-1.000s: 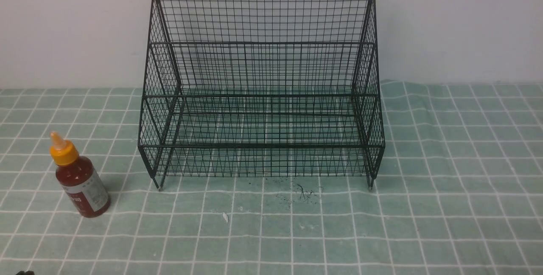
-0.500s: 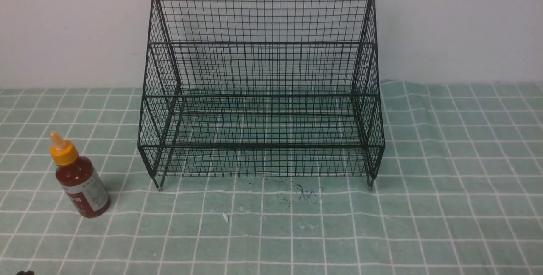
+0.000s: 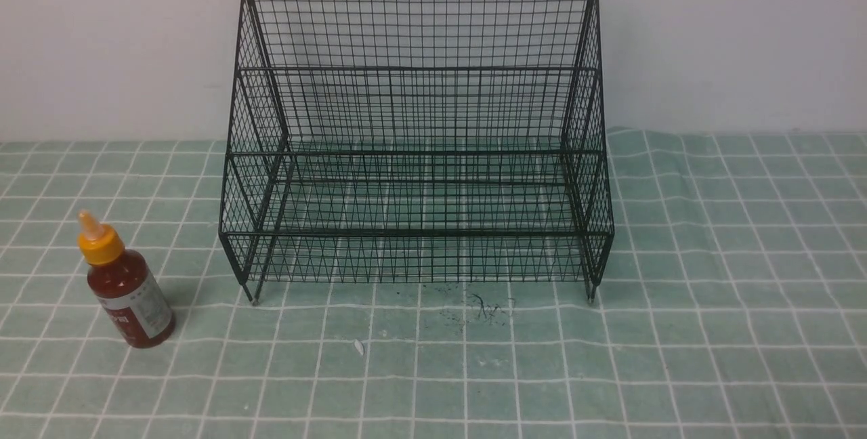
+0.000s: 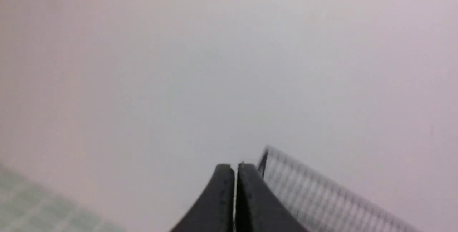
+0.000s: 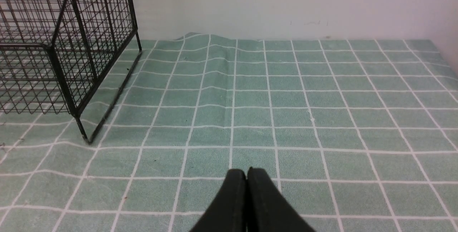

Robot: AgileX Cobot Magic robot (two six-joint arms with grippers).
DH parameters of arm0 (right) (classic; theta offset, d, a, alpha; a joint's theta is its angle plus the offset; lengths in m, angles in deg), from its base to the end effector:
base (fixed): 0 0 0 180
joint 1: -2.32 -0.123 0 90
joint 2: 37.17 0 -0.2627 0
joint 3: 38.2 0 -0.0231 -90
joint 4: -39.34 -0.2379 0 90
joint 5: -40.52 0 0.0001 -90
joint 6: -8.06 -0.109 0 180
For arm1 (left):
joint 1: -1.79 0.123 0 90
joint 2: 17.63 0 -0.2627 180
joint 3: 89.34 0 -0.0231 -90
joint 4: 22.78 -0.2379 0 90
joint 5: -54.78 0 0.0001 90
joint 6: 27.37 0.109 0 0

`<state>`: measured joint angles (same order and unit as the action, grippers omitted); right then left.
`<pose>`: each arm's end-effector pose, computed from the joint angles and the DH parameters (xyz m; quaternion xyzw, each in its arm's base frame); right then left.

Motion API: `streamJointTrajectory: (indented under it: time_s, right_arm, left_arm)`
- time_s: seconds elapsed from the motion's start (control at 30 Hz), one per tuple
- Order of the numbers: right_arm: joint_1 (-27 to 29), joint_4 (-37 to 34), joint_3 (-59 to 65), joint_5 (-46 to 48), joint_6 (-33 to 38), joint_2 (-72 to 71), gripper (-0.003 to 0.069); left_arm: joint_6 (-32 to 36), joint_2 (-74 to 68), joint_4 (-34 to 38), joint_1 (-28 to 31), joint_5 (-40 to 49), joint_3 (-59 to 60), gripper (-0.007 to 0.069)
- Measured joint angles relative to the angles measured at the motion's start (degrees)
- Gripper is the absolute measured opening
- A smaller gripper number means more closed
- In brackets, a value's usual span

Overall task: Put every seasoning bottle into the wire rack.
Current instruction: Use the left arm to grab the condiment bottle closest to it

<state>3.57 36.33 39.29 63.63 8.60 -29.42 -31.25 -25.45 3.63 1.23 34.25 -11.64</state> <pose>0.0783 0.0005 0.1668 0.0186 0.8104 0.0134 0.5854 0.0744 0.0162 0.2424 -0.1976 0.5175 -0.1691 0.8152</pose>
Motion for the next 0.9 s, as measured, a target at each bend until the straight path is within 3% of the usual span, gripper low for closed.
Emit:
streamJointTrajectory:
  time_s: [0.13,0.2,0.23,0.33,0.53,0.67,0.9]
  right_arm:
    - [0.0,0.0,0.0,0.0,0.0,0.0,-0.0015]
    - [0.0,0.0,0.0,0.0,0.0,0.0,-0.0015]
    - [0.0,0.0,0.0,0.0,0.0,0.0,-0.0015]
    - [0.0,0.0,0.0,0.0,0.0,0.0,-0.0015]
    - [0.0,0.0,0.0,0.0,0.0,0.0,-0.0015]
    - [0.0,0.0,0.0,0.0,0.0,0.0,-0.0015]
    - [0.0,0.0,0.0,0.0,0.0,0.0,-0.0015]
  left_arm:
    - [-0.8,0.0,-4.3,0.0,-2.1,-6.7,-0.0006]
    - [-0.9,-2.6,-11.6,0.0,9.2,-16.2,-0.0006]
    - [-0.9,-3.0,-12.1,0.0,10.3,-16.9,-0.0006]
    - [-1.6,-13.8,-17.3,0.0,34.6,-30.3,-0.0006]
    - [-0.5,-40.7,-19.0,0.0,76.6,-50.0,-0.0006]
    - [1.9,-55.3,-20.4,0.0,86.9,-59.7,-0.0006]
    - [2.6,-72.3,-24.1,0.0,89.6,-73.9,-0.0006]
